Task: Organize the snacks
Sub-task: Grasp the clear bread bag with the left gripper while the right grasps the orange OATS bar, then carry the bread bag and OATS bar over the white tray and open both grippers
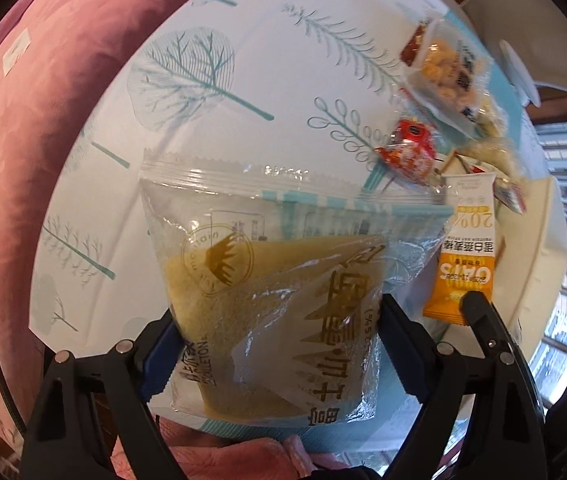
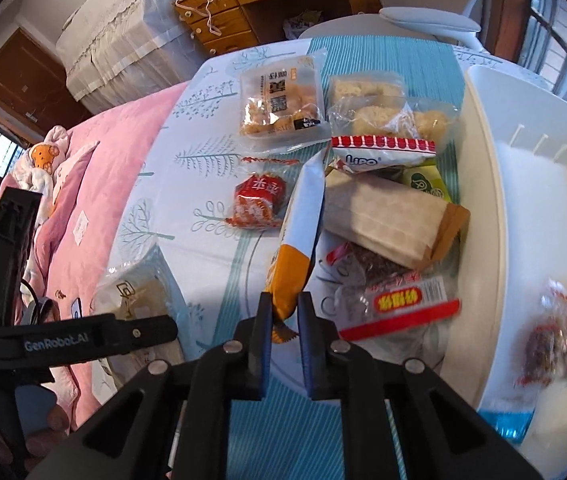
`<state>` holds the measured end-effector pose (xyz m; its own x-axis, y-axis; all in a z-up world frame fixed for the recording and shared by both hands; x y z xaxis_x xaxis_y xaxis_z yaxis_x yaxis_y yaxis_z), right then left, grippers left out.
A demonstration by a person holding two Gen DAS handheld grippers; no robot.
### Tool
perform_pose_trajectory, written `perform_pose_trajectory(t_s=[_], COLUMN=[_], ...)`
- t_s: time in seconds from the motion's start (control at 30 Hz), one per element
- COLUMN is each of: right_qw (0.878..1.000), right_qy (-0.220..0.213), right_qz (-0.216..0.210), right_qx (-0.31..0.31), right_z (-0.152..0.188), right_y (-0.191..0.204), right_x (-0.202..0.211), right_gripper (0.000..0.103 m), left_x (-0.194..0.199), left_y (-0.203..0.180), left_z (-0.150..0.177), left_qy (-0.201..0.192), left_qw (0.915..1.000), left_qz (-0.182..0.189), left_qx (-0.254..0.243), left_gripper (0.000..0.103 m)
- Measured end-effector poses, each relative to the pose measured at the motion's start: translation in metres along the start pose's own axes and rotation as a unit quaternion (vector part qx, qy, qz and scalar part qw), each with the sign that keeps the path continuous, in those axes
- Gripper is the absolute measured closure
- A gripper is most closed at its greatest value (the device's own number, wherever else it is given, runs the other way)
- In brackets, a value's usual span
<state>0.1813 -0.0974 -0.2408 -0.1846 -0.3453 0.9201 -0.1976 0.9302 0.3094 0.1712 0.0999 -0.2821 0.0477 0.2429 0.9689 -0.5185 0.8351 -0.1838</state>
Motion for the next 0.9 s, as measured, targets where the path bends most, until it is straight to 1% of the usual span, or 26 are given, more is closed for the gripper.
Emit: perform_pose_trajectory(t_s=[0.17, 0.27, 0.43, 0.53, 0.6, 0.7, 0.9], right_qw=[0.999, 0.998, 0.995, 0.992, 0.99, 0.986, 0.977], right_qy=[-0.022, -0.039, -0.07, -0.088, -0.103, -0.118, -0.152], right_qz=[0.008, 0.015, 0.031, 0.055, 0.063, 0.077, 0.111], right_qx=[-0.034, -0.05, -0.066, -0.069, -0.078, -0.086, -0.099], right_z=[0.016, 0.024, 0.04, 0.049, 0.059, 0.07, 0.083], right_y=[0.011, 0.02, 0.034, 0.04, 0.045, 0.049, 0.046], right_x=[0.021, 0.033, 0.055, 0.065, 0.074, 0.085, 0.111], right_gripper=[0.092, 0.092, 0.092, 0.092, 0.092, 0.092, 0.092], left_x=[0.022, 0.034, 0.047, 0.06, 0.073, 0.081, 0.092], left_y=[0.006, 0.008, 0.003, 0.007, 0.012, 0.011, -0.01], left_z=[-0.004, -0.001, 0.019, 0.031, 0.042, 0.05, 0.061], left_qy=[-0.013, -0.022, -0.039, -0.045, -0.047, -0.048, -0.055], left_qw=[0.999, 0.9974, 0.9928, 0.9885, 0.9856, 0.9801, 0.9677], left_qz=[0.018, 0.025, 0.033, 0.04, 0.042, 0.048, 0.061], left_qx=[-0.039, -0.064, -0.108, -0.139, -0.157, -0.186, -0.239], left_gripper=[0.015, 0.015, 0.014, 0.014, 0.014, 0.014, 0.014])
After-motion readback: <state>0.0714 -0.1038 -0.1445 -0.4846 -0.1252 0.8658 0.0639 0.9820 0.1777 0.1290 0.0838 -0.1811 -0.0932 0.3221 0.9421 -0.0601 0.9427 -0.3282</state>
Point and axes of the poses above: each gripper's, at about its wrist camera, not at the fingertips, and x roughly against the way its jaws point, y to its left, z to its underside, the point moved 3 cm from there along -x, roughly the way its jaws point, and after that the axes turned 1 degree about y, right-handed, at the moved point
